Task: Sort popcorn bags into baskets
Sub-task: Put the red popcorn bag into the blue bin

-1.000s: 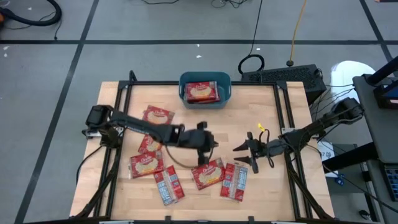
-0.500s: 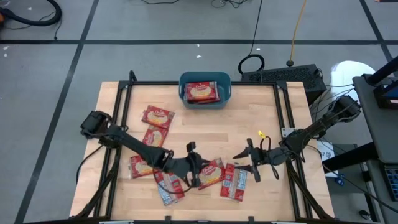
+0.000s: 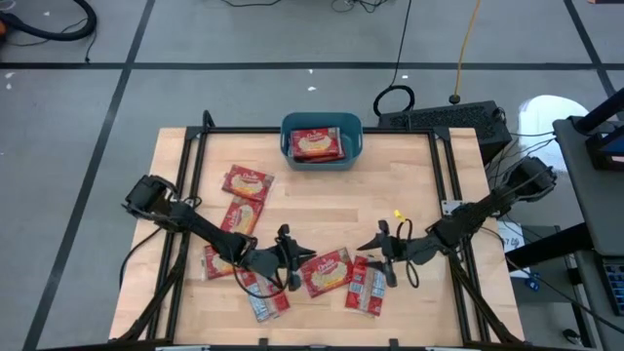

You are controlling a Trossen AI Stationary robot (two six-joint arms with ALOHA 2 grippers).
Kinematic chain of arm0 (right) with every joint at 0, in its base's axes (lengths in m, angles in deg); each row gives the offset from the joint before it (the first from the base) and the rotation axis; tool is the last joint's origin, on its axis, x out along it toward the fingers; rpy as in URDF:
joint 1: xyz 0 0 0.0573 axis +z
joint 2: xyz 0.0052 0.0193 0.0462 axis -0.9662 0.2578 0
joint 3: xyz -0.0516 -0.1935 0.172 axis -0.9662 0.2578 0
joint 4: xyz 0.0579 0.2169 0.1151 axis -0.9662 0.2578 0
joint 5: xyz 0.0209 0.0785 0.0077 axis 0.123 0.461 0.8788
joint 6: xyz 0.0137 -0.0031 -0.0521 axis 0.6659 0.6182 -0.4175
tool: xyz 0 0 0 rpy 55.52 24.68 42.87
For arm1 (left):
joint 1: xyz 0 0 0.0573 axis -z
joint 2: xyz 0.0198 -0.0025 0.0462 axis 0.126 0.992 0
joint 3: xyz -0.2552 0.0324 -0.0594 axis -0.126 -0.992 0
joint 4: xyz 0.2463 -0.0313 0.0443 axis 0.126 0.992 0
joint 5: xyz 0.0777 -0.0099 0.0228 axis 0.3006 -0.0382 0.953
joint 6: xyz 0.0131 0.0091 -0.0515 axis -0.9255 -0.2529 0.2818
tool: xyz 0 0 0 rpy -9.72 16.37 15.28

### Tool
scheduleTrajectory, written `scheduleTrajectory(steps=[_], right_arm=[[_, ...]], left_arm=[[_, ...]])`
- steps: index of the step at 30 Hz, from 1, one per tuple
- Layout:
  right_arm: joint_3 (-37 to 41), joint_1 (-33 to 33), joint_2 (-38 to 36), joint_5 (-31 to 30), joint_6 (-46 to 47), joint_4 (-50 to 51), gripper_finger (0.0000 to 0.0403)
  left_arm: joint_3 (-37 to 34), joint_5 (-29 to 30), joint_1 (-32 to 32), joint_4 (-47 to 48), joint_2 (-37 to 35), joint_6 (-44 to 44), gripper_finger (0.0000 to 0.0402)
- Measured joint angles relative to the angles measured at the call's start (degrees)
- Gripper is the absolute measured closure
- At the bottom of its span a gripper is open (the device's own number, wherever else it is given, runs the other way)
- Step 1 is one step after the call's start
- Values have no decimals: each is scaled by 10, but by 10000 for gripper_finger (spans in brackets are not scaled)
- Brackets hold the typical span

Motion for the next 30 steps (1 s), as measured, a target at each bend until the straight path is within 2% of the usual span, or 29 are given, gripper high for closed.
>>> scheduleTrajectory(steps=[5,8,11,16,20,25,30], right_arm=[[0,-16,50,2,-5,-62,216],[0,-27,78,4,9,-82,216],[0,-40,101,6,33,-95,216],[-29,-84,128,72,76,-65,215],[-84,-127,140,141,90,27,203],[-142,-172,162,202,72,124,169],[-155,-204,202,275,89,124,143]], left_arm=[[-27,-53,-3,-6,0,43,343],[-40,-93,-7,-6,0,83,307],[-46,-105,-8,34,0,125,262],[-46,-107,-5,82,0,164,187],[-46,-112,5,88,0,164,145],[-46,-113,9,98,0,164,133],[-46,-113,8,105,0,162,154]])
